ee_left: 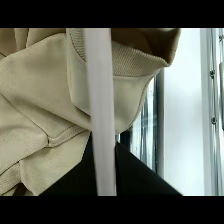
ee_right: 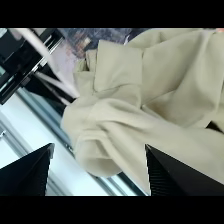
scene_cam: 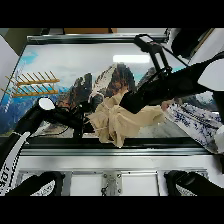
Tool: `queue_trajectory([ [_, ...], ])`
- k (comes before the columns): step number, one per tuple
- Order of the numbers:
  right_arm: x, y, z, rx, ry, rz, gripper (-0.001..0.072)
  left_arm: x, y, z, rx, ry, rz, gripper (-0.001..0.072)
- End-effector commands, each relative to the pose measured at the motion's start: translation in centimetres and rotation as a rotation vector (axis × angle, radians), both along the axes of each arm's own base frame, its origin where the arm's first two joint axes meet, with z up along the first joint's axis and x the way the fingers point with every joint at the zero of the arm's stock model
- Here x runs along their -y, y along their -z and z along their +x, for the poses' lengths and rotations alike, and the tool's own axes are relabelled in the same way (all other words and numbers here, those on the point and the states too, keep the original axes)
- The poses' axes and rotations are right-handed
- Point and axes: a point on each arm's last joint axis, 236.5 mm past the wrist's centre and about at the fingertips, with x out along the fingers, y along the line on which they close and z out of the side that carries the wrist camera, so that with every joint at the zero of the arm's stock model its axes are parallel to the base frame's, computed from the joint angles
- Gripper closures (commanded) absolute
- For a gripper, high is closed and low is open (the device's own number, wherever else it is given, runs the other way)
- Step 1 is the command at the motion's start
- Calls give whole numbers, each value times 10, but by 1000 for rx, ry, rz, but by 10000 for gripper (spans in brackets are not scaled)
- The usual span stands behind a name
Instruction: Fold the clothes and pants, and hang the long-sleeved shirts on hangers.
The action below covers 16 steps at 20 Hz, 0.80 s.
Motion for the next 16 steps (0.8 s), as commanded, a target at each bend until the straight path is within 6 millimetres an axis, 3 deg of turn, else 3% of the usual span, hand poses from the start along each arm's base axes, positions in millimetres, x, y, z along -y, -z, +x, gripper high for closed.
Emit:
queue_trajectory([
  [1, 9, -9, 13, 60, -21, 26, 71, 0, 0, 0, 0, -1, 1, 690],
  [4, 9, -8, 12, 189, -205, -14, 74, 0, 0, 0, 0, -2, 1, 689],
  [6, 14, -6, 10, 189, -277, 54, 74, 0, 0, 0, 0, -1, 1, 690],
  [12, 79, 24, 17, 236, -323, 289, 74, 0, 0, 0, 0, -1, 1, 690],
  [16, 127, 66, 25, 238, -242, 365, 74, 0, 0, 0, -2, 0, 1, 689],
])
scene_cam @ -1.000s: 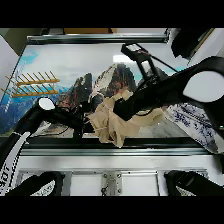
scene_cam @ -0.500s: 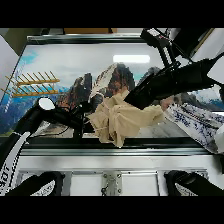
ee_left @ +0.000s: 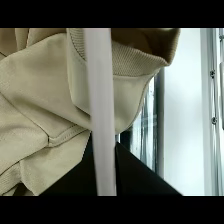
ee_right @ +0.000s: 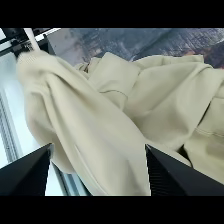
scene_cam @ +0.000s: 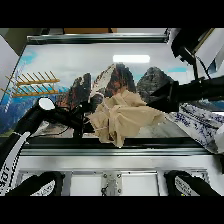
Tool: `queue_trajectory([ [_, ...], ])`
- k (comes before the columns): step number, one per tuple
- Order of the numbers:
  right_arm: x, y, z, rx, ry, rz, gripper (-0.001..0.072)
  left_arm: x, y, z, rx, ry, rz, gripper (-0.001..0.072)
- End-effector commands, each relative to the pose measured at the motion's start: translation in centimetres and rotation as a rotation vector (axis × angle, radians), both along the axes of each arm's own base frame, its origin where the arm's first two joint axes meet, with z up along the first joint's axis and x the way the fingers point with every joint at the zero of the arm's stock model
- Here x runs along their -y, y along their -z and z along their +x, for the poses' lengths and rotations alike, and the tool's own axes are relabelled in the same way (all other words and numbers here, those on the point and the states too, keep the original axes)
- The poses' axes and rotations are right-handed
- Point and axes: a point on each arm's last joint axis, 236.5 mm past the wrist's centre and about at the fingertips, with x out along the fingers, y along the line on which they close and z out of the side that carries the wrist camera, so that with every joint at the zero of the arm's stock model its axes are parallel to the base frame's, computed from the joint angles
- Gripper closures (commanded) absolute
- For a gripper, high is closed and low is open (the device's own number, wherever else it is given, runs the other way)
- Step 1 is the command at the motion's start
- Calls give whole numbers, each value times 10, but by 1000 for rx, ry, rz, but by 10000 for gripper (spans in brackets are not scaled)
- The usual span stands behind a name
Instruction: Fold the clothes and pants, and hang the long-sleeved shirts on hangers.
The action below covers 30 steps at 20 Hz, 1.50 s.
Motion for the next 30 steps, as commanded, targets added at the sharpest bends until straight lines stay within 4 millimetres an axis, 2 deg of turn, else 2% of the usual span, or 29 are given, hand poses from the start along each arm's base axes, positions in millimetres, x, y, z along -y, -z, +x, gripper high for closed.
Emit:
queue_trajectory([
  [1, 34, 21, 3, 62, 23, 119, 74, 0, 0, 0, -2, 0, 0, 689],
  [3, 37, 26, -2, 102, -17, 149, 73, 0, 0, -1, -5, 2, 0, 689],
  [6, 30, 35, -26, 81, -121, 180, 73, 0, 0, -4, -13, 10, -1, 689],
  [9, 27, 49, -32, 114, -154, 190, 73, -1, -1, -7, -24, 20, -2, 689],
  [12, 28, 63, -25, 102, -126, 193, 73, -1, -1, -7, -25, 21, -2, 690],
  [15, 23, 67, -22, 76, -137, 224, 73, -1, -1, -7, -25, 21, -3, 689],
  [23, -20, 75, -22, 65, -224, 261, 73, -1, -1, -7, -25, 21, -3, 689],
  [30, -30, 78, -25, 61, -246, 253, 73, -1, -1, -8, -26, 22, -3, 689],
])
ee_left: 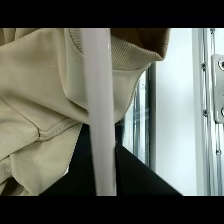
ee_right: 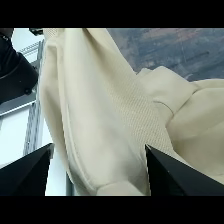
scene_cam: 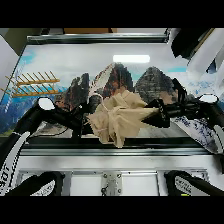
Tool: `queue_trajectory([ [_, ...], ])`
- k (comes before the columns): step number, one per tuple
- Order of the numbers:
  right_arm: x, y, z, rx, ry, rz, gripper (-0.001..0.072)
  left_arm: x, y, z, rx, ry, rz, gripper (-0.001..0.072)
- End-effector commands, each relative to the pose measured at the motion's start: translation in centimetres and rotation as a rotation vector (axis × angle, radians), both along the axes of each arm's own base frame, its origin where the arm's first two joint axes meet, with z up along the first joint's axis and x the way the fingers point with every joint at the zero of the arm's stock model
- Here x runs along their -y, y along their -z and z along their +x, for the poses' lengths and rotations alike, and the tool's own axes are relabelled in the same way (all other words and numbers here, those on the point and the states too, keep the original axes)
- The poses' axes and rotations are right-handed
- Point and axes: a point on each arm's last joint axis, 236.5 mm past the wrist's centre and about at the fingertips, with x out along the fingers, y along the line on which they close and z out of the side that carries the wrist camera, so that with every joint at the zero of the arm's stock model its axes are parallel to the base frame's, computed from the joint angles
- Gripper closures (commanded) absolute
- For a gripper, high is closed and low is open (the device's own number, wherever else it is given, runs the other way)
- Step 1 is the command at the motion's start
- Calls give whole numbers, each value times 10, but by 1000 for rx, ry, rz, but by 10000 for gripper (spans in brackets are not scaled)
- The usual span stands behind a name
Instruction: Fold the clothes and pants, and hang the long-sleeved shirts on hangers.
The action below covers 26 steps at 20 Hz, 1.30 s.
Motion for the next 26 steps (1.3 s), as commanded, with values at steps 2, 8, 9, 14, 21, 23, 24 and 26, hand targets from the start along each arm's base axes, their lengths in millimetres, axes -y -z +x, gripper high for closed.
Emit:
queue_trajectory([
  [2, -3, 1, 0, 1, -2, -3, 73, 2, -1, 0, -1, -3, -9, 690],
  [8, -3, 1, 1, 2, 0, -2, 73, 2, -1, 0, -2, -2, -9, 689],
  [9, -3, 1, 1, 1, 1, 0, 73, 2, -1, 0, -2, -2, -9, 690],
  [14, -3, 1, 1, 2, 1, 0, 73, 2, -1, 0, -2, -2, -8, 689],
  [21, -3, 1, 1, 1, 0, 0, 623, 2, -1, 0, -2, -2, -8, 689],
  [23, -3, 1, 1, 2, 1, -1, 680, 1, -1, 0, -2, -3, -8, 689],
  [24, -3, 1, 1, 2, 1, -1, 680, 1, -1, 0, -2, -2, -8, 689],
  [26, -3, 1, 1, 2, 0, 0, 680, 1, -1, 0, -2, -3, -8, 689],
])
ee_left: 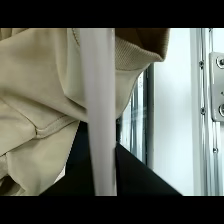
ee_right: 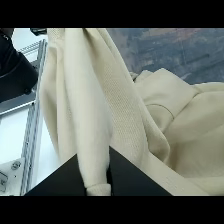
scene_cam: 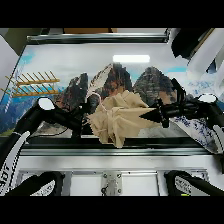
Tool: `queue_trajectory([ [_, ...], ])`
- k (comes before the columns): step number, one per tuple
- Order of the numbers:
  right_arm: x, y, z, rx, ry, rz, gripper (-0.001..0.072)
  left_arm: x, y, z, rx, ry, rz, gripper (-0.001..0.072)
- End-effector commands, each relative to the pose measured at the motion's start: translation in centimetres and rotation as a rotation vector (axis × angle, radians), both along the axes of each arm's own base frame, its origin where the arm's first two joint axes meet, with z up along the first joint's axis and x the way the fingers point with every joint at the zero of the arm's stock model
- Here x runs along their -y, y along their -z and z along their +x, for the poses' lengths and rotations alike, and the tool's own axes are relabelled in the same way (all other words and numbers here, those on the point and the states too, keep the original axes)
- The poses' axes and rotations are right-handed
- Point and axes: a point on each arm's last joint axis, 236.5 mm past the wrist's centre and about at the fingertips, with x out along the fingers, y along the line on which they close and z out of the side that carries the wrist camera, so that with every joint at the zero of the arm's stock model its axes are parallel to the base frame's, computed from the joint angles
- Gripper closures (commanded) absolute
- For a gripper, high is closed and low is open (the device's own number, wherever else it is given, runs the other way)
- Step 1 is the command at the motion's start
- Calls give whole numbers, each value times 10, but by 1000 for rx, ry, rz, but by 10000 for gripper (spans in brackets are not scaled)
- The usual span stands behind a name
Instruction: Fold the clothes and pants, and hang the long-sleeved shirts on hangers.
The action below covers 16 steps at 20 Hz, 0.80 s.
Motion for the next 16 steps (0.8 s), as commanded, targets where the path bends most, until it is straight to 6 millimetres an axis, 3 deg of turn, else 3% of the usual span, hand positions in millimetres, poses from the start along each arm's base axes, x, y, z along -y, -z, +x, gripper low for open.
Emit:
queue_trajectory([
  [1, 0, 1, 1, -6, 7, -2, 680, 0, 0, 2, 7, -3, -2, 689],
  [10, 0, 1, 1, -6, 8, -2, 686, -1, 1, 3, 15, -5, 8, 664],
  [11, 0, 1, 1, -6, 7, -2, 686, -1, 1, 4, 14, -7, 8, 422],
  [12, 0, 1, 1, -6, 7, -2, 687, -1, 2, 5, 4, -28, 12, 268],
  [16, 0, 0, 1, -6, 8, 0, 689, -1, 3, 10, -7, -73, 22, 270],
])
